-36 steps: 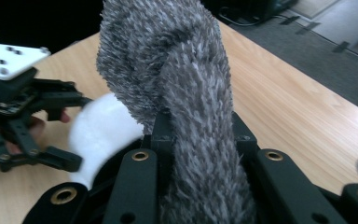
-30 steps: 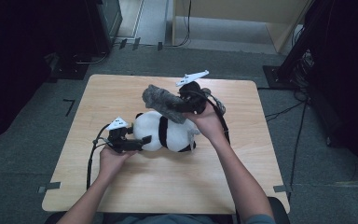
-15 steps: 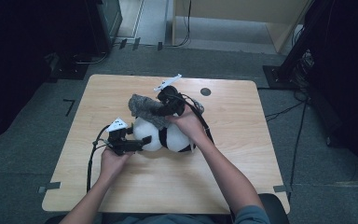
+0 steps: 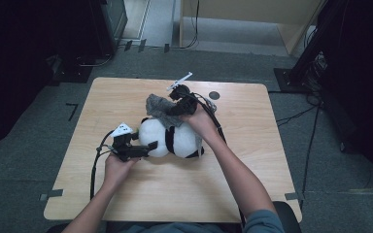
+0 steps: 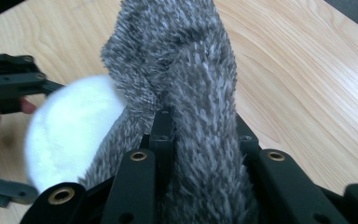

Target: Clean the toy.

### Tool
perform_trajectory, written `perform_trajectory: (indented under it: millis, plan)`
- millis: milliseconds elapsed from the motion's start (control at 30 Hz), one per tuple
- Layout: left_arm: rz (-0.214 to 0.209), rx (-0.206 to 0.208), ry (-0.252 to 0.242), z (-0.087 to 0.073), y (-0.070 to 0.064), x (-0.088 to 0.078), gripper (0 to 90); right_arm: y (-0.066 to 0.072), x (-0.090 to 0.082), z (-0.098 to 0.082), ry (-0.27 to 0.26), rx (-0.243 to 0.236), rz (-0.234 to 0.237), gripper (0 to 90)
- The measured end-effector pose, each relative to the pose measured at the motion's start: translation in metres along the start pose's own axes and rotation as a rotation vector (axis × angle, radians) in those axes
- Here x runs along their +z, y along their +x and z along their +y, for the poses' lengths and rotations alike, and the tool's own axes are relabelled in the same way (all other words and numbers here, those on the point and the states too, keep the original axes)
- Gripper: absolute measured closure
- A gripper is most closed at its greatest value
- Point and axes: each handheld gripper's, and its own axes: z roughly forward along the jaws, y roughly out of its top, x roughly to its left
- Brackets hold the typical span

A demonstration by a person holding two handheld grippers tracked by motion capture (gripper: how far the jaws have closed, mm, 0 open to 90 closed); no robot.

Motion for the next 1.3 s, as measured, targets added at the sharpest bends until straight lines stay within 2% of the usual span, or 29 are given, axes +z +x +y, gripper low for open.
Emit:
perform_trajectory:
  millis: [133,400,567,667,833,900,1000,1067,1167,1233,1300]
  plan:
    - [0.000,-0.005,0.002,0.000,0.000,0.000,12.6,-0.012,-0.002,-0.005,0.003,0.023,0.007,69.7]
    - [-0.005,-0.021,0.008,0.000,0.001,0.000,13.1,-0.034,-0.017,-0.017,-0.026,0.063,-0.023,69.8]
    - [-0.004,-0.027,0.013,0.001,0.001,0.000,13.2,-0.050,-0.024,-0.029,-0.045,0.113,-0.032,69.7]
    - [-0.003,-0.028,0.015,0.001,0.001,0.000,13.3,-0.057,-0.028,-0.036,-0.047,0.126,-0.032,70.8]
    - [-0.003,-0.040,0.025,0.001,0.001,0.000,13.6,-0.067,-0.032,-0.051,-0.065,0.151,-0.059,71.7]
    - [-0.005,-0.041,0.026,0.001,0.001,0.000,13.7,-0.072,-0.031,-0.057,-0.056,0.166,-0.066,71.7]
    - [-0.005,-0.041,0.023,0.001,0.002,0.000,13.7,-0.079,-0.030,-0.065,-0.042,0.171,-0.106,71.7]
    - [-0.007,-0.042,0.020,0.001,0.002,0.000,13.7,-0.084,-0.029,-0.070,-0.038,0.188,-0.105,71.8]
    - [-0.009,-0.043,0.019,0.001,0.002,0.000,13.7,-0.090,-0.030,-0.074,-0.032,0.187,-0.130,72.0]
    - [-0.010,-0.042,0.020,0.001,0.002,0.000,13.7,-0.095,-0.028,-0.078,-0.016,0.188,-0.158,72.3]
    - [-0.010,-0.041,0.021,0.001,0.002,0.000,13.7,-0.100,-0.025,-0.083,0.006,0.203,-0.164,72.4]
